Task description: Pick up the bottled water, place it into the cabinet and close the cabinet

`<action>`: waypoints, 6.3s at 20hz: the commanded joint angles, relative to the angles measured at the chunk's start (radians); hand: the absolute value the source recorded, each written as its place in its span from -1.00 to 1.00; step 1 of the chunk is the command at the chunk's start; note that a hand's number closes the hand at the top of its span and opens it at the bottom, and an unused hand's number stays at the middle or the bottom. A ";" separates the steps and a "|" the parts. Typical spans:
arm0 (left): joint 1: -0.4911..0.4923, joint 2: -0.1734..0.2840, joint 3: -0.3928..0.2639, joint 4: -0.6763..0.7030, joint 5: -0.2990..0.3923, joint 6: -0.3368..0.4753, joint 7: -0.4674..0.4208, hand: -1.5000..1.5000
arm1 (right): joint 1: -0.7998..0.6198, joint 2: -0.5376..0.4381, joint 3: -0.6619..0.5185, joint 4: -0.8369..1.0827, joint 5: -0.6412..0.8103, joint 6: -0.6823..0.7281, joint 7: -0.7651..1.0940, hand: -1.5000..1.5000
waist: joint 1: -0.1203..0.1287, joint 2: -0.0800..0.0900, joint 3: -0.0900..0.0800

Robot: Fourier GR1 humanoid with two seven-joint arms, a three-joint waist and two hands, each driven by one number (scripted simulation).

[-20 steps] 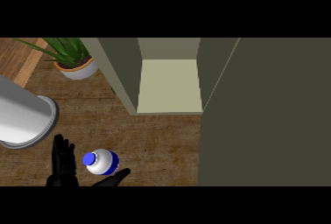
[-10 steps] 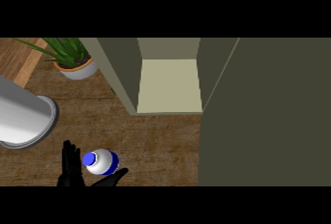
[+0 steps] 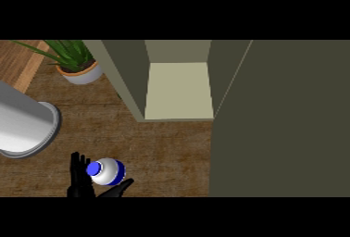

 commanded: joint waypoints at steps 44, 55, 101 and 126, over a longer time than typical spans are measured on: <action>-0.457 0.150 -0.043 0.177 0.099 -0.469 0.077 1.00 | 0.168 -0.024 -0.093 -0.205 -0.199 -0.004 -0.020 -1.00 | 0.000 -0.001 0.003; -0.569 0.024 -0.124 0.007 -0.031 -0.192 0.245 1.00 | 0.132 -0.072 -0.150 -0.175 -0.270 -0.014 0.002 -1.00 | 0.004 0.001 0.003; -1.354 -0.021 -0.012 1.054 -0.029 0.110 0.096 -1.00 | 0.060 -0.110 -0.139 -0.092 -0.322 0.026 0.003 -1.00 | -0.060 0.027 0.001; -1.333 -0.031 -0.037 0.895 0.095 -0.019 -0.067 -1.00 | 0.060 -0.093 -0.177 -0.128 -0.325 0.014 0.053 -1.00 | -0.030 0.003 0.002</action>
